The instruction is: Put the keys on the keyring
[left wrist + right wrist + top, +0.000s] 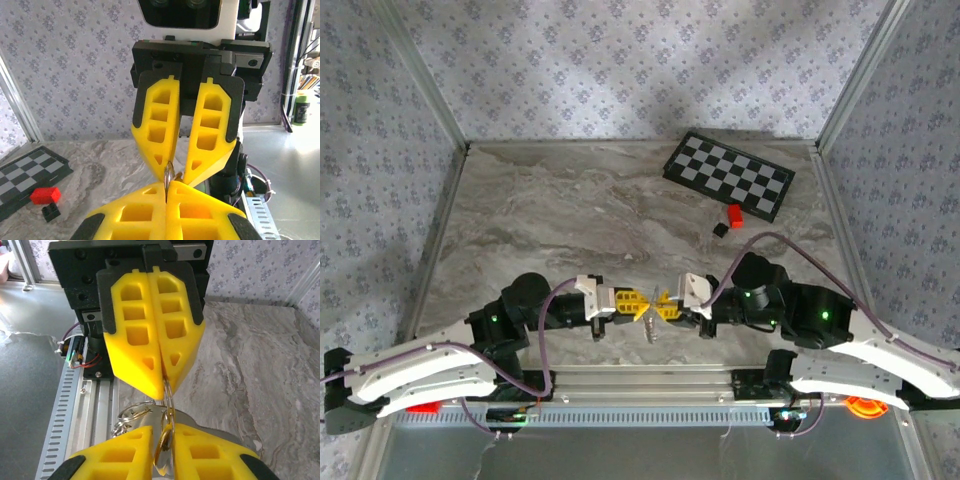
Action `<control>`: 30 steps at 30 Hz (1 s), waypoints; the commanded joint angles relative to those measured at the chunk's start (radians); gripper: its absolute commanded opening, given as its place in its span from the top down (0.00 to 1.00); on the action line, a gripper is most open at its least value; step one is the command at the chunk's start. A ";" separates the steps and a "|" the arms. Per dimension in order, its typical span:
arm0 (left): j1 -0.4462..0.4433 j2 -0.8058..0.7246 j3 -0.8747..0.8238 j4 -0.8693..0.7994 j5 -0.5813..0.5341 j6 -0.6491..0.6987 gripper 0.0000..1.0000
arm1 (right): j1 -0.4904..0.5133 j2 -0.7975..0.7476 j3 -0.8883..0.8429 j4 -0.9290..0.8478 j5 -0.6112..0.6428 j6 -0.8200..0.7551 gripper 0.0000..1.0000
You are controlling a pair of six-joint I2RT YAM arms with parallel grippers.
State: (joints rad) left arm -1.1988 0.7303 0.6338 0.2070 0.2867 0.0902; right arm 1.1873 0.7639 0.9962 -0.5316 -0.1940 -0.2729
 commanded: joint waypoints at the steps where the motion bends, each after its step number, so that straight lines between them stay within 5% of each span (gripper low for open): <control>1: 0.000 0.004 0.001 0.147 0.053 -0.049 1.00 | -0.001 -0.025 -0.024 0.054 -0.051 0.021 0.81; 15: -0.001 0.018 -0.010 0.172 0.064 -0.061 1.00 | -0.009 -0.064 -0.039 0.097 -0.033 0.028 0.67; 30: 0.000 0.017 -0.008 0.158 0.078 -0.059 1.00 | -0.018 -0.048 -0.043 0.112 -0.054 0.025 0.84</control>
State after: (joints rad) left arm -1.1988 0.7555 0.6174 0.3157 0.3363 0.0399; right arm 1.1744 0.7177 0.9596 -0.4358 -0.2325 -0.2512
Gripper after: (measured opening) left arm 0.047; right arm 0.174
